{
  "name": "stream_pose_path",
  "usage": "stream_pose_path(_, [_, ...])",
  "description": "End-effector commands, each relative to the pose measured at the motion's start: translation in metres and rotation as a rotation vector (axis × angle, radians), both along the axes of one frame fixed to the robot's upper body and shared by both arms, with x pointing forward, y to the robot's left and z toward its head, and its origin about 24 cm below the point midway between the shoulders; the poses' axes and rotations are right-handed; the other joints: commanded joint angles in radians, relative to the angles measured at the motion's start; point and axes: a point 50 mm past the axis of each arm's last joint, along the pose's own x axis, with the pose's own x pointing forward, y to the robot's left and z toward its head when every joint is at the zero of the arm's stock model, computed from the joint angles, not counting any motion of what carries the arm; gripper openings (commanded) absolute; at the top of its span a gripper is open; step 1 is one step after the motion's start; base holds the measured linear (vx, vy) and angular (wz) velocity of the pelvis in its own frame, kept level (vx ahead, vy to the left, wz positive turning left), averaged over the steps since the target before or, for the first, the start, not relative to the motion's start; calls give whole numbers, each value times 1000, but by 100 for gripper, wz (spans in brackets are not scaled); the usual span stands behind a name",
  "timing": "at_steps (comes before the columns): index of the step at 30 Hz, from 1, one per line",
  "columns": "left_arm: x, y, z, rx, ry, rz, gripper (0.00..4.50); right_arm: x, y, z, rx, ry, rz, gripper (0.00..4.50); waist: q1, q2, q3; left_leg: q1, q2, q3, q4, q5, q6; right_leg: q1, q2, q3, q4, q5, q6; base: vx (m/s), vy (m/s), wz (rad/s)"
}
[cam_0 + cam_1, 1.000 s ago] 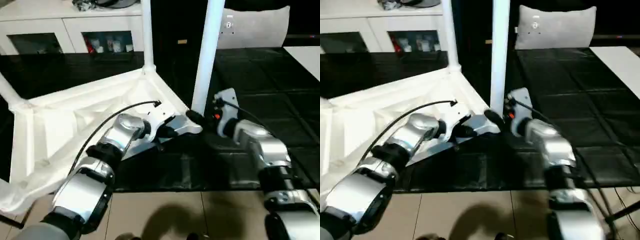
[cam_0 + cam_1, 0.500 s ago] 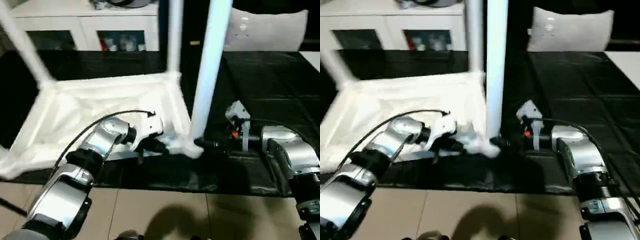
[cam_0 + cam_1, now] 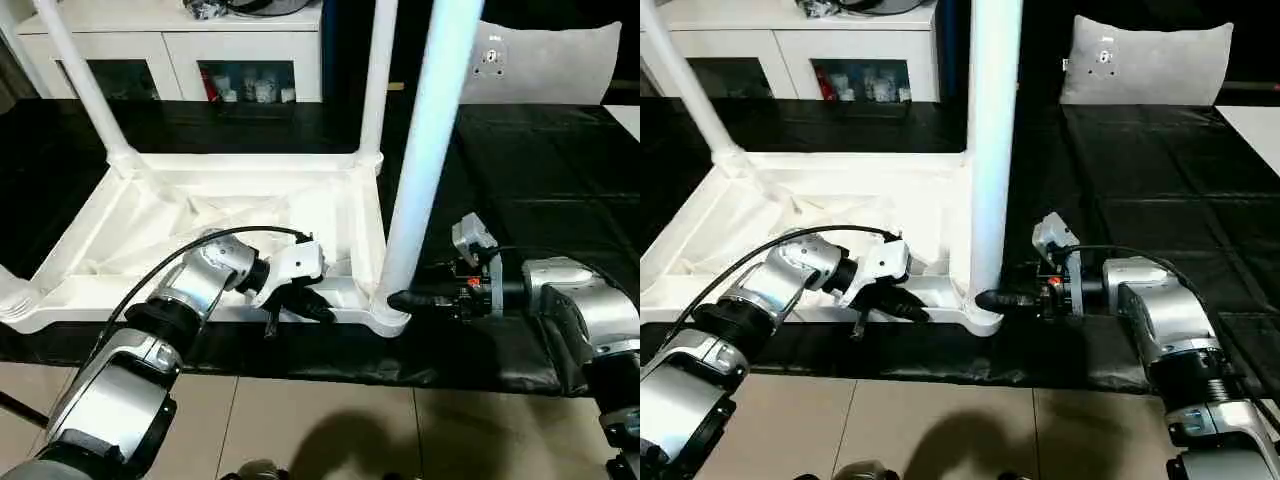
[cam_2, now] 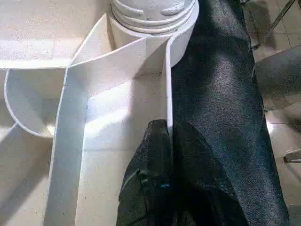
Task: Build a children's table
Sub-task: Rotate leg to tighten
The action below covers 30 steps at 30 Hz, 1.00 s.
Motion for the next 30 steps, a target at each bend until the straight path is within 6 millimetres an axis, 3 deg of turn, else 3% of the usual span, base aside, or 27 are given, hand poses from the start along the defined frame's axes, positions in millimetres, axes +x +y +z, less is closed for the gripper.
stream_pose_path(1, [2, -7, 7, -27, -23, -11, 0, 0, 7, 5, 52, 15, 7, 234, -5, -16, -91, 11, 41, -7, -64, -121, 84, 68, -72, 62, -69, -414, -21, 0, 0, 0])
stream_pose_path(6, [13, -13, 8, -48, -10, 150, 0, 6, 25, 1, 75, 15, -124, 206, -13, -19, -88, 10, 39, -7, -64, -115, 66, 66, -72, 58, -73, -437, -7, 0, 0, 0])
stream_pose_path(9, [22, -19, 9, -65, -14, 303, 0, 23, 34, -5, 30, 0, -355, 202, -24, -18, -84, 11, 31, -7, -62, -130, 47, 63, -71, 50, -86, -492, 19, 0, 0, 0])
stream_pose_path(10, [26, -22, 10, -81, -16, 365, 0, 31, 37, -5, 33, 11, -463, 200, -32, -18, -87, 14, 30, -10, -63, -142, 38, 66, -73, 44, -89, -499, 25, 0, 0, 0])
stream_pose_path(11, [30, -26, 10, -93, -24, 437, 0, 40, 39, -6, 25, 16, -592, 199, -50, -16, -84, 5, 32, -14, -63, -145, 29, 68, -71, 41, -87, -493, 28, 0, 0, 0])
stream_pose_path(12, [33, -28, 10, -99, -29, 481, 0, 45, 40, -6, 18, 21, -669, 198, -56, -14, -86, 9, 32, -15, -62, -151, 26, 67, -72, 39, -90, -497, 30, 0, 0, 0])
stream_pose_path(13, [34, -30, 10, -98, -38, 510, 0, 49, 42, -6, 0, 8, -717, 198, -67, -15, -88, 13, 30, -14, -60, -161, 29, 66, -73, 39, -94, -488, 30, 0, 0, 0])
stream_pose_path(14, [37, -36, 9, -101, -68, 574, 0, 53, 49, -6, -11, -10, -771, 198, -75, -14, -88, 6, 27, -14, -60, -151, 40, 70, -72, 41, -91, -470, 29, 0, 0, 0])
stream_pose_path(15, [39, -39, 10, -105, -80, 603, 0, 54, 53, -5, 9, -12, -785, 198, -79, -4, -87, 9, 25, -12, -59, -148, 44, 67, -71, 42, -92, -462, 24, 0, 0, 0])
stream_pose_path(16, [39, -39, 10, -106, -81, 606, 0, 55, 54, -5, 10, -14, -787, 198, -85, -9, -93, 8, 23, -12, -58, -135, 53, 68, -71, 46, -88, -433, 15, 0, 0, 0])
stream_pose_path(19, [40, -48, 11, -126, -88, 641, 0, 57, 60, -2, -16, -104, -778, 198, -80, -13, -99, -3, 25, -12, -59, -71, 92, 77, -73, 55, -67, -327, -16, 0, 0, 0])
stream_pose_path(20, [40, -49, 11, -127, -86, 647, 0, 57, 60, -2, -17, -117, -778, 250, -78, -14, -99, -4, 25, -12, -59, -55, 105, 77, -72, 58, -61, -298, -29, 0, 0, 0])
stream_pose_path(23, [40, -51, 11, -128, -95, 629, 0, 55, 57, -2, 49, -96, -779, 263, -71, -16, -97, -1, 28, -11, -60, -44, 123, 78, -73, 59, -60, -297, -44, 0, 0, 0])
stream_pose_path(29, [35, -41, 8, -108, -118, 523, 0, 48, 36, -2, 20, -145, -686, 326, -62, -16, -95, 2, 30, -8, -61, -69, 127, 80, -72, 61, -61, -308, -43, 0, 0, 0])
stream_pose_path(30, [35, -40, 8, -107, -119, 514, 0, 48, 34, -2, 15, -149, -680, 326, -60, -12, -96, 2, 30, -9, -61, -69, 127, 80, -73, 61, -60, -309, -43, 0, 0, 0])
